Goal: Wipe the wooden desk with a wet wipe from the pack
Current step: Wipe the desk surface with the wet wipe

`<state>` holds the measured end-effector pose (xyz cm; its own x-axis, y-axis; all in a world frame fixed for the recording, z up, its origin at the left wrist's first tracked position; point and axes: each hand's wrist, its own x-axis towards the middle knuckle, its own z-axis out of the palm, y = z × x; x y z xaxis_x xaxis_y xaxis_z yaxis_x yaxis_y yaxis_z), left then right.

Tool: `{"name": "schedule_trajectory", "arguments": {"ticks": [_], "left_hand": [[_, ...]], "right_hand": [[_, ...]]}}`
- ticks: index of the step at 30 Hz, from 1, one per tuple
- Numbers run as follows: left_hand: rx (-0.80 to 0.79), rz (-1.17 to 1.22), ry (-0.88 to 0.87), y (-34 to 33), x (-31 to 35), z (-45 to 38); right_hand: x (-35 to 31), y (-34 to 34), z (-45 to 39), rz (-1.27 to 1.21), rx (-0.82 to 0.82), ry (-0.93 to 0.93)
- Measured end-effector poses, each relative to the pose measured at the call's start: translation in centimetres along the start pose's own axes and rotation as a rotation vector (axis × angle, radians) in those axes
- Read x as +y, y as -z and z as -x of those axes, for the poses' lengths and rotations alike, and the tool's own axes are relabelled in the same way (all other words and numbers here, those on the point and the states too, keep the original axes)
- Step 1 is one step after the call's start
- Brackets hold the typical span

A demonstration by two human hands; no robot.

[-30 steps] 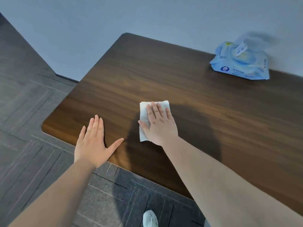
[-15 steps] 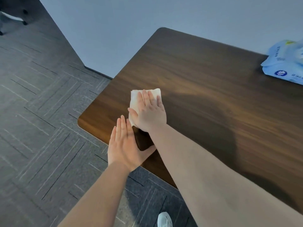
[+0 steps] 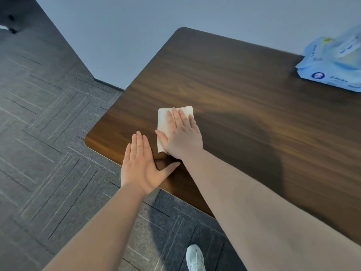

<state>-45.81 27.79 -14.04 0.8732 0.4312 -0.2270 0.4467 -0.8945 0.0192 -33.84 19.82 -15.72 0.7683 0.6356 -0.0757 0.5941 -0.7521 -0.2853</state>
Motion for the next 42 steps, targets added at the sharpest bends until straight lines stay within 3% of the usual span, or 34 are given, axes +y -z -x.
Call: {"name": "schedule_trajectory", "arguments": {"ticks": [6, 17, 23, 33, 42], "left_hand": [[0.021, -0.106, -0.22, 0.7, 3.1, 1.6], [-0.039, 0.023, -0.64, 0.4, 22.0, 5.8], [-0.054, -0.057, -0.827, -1.2, 30.7, 9.0], [-0.069, -0.108, -1.038, -3.6, 43.0, 14.8], [-0.027, -0.143, -1.041, -4.7, 44.5, 15.5]], "right_hand": [[7.8, 2.0, 7.0, 0.043, -0.046, -0.176], [24.1, 5.8, 24.8, 0.076, -0.017, -0.583], [31.8, 7.4, 35.3, 0.097, 0.012, -0.83], [40.2, 9.0, 51.1, 0.096, 0.053, -1.224], [45.8, 10.1, 58.6, 0.056, 0.088, -1.345]]}}
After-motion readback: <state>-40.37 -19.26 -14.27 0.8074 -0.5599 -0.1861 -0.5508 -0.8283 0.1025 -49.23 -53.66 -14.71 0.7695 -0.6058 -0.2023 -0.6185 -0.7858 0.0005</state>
